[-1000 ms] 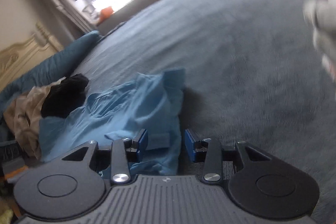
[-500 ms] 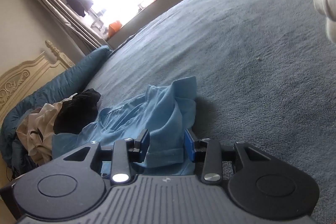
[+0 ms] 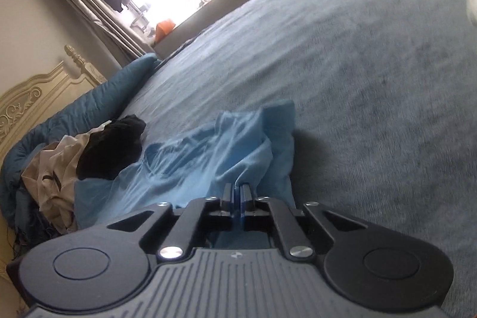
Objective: Fold clothes
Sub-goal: 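Grasp the shirt sleeve with the left gripper while the right gripper grasps the shirt edge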
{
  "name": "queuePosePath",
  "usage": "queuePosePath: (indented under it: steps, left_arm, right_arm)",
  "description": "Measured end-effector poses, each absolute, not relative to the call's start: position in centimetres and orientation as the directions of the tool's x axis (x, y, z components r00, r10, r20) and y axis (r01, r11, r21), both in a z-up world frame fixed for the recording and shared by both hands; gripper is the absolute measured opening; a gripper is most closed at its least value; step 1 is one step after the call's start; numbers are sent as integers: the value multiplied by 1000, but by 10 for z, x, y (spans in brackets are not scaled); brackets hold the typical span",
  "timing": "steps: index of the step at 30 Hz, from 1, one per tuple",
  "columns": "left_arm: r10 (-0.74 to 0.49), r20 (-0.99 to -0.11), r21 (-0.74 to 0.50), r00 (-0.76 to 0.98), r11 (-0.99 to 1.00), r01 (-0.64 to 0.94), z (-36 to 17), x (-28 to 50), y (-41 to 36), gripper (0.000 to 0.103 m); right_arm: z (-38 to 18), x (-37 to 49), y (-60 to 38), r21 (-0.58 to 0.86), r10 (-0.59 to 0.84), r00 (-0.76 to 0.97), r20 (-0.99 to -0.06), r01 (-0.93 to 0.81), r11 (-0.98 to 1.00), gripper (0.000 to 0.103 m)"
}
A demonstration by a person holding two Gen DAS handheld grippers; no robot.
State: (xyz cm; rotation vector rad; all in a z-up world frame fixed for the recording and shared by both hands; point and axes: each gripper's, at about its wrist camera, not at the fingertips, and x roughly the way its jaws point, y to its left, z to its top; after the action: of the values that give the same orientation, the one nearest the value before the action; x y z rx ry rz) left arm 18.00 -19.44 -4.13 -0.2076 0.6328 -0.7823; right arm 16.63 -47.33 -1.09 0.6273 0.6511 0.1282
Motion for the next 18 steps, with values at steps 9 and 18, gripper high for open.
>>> queuePosePath:
  steps: [9, 18]
  left_arm:
    - [-795, -385, -500, 468, 606, 618, -24, 177, -196, 3]
    - [-838, -432, -498, 333, 529, 687, -9, 167, -260, 3]
  right_arm:
    - [41, 161, -501, 593, 184, 897, -402, 102, 799, 3]
    - [65, 158, -560, 391, 10, 847, -532, 235, 890, 3]
